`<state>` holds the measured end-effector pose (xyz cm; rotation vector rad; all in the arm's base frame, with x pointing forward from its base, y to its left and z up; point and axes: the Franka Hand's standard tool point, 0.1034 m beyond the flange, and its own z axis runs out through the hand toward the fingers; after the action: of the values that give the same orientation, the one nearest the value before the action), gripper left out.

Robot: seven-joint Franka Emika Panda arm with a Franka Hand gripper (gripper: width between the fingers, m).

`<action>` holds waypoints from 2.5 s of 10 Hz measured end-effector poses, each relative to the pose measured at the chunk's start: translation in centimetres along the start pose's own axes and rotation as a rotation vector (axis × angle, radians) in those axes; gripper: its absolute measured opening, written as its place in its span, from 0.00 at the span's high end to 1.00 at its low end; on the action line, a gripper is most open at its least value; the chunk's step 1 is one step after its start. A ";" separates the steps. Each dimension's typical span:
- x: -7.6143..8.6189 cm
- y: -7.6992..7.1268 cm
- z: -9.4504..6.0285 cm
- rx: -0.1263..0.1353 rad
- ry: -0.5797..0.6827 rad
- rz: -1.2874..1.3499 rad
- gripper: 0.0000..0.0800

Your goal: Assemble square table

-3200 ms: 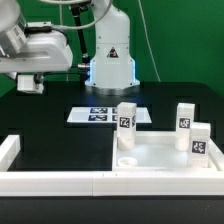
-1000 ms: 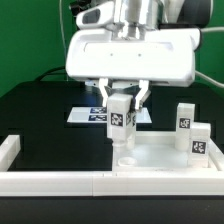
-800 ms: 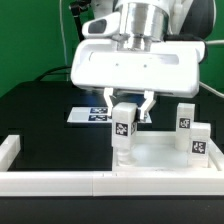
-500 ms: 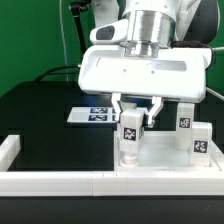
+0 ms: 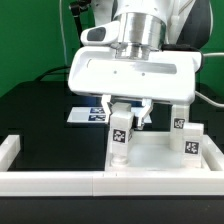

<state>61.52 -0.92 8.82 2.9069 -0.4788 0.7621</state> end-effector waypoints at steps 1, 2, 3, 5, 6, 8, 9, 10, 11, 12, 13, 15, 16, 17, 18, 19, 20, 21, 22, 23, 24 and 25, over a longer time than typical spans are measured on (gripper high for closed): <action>0.2 0.4 0.1 0.000 0.001 -0.007 0.64; 0.3 0.8 0.2 -0.001 0.001 -0.012 0.64; 0.4 1.0 0.3 -0.003 0.000 -0.020 0.64; 0.3 0.9 0.3 -0.003 0.000 -0.022 0.39; 0.3 0.9 0.3 -0.003 0.000 -0.022 0.39; 0.3 0.9 0.3 -0.003 0.000 -0.022 0.23; 0.3 0.9 0.3 -0.003 0.000 -0.022 0.20; 0.3 0.9 0.3 -0.003 0.000 -0.022 0.19; 0.3 0.9 0.3 -0.003 0.000 -0.022 0.19; 0.3 0.9 0.3 -0.003 0.000 -0.022 0.19; 0.3 0.9 0.3 -0.003 0.000 -0.022 0.19; 0.8 1.6 0.0 0.004 -0.035 -0.052 0.19; 1.5 1.9 -0.7 0.038 -0.101 -0.035 0.19; 1.9 1.4 -1.4 0.087 -0.186 -0.009 0.19; 2.4 1.0 -1.6 0.124 -0.237 0.003 0.19; 2.6 0.7 -1.5 0.147 -0.318 0.014 0.19; 2.1 0.1 -1.2 0.158 -0.440 0.022 0.19; 2.5 -0.6 -0.2 0.151 -0.454 0.029 0.19; 2.4 -0.6 0.0 0.151 -0.453 0.026 0.19; 2.4 -0.5 0.0 0.151 -0.453 0.027 0.19; 2.3 -0.5 0.0 0.150 -0.454 0.027 0.19; 2.1 -0.2 0.2 0.146 -0.463 0.035 0.19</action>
Offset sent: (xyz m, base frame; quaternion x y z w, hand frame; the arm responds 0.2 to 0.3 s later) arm 0.0000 0.0000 0.0000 0.0000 0.0000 0.0000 1.0000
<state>63.39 -1.29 9.70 3.2193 -0.5310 0.1184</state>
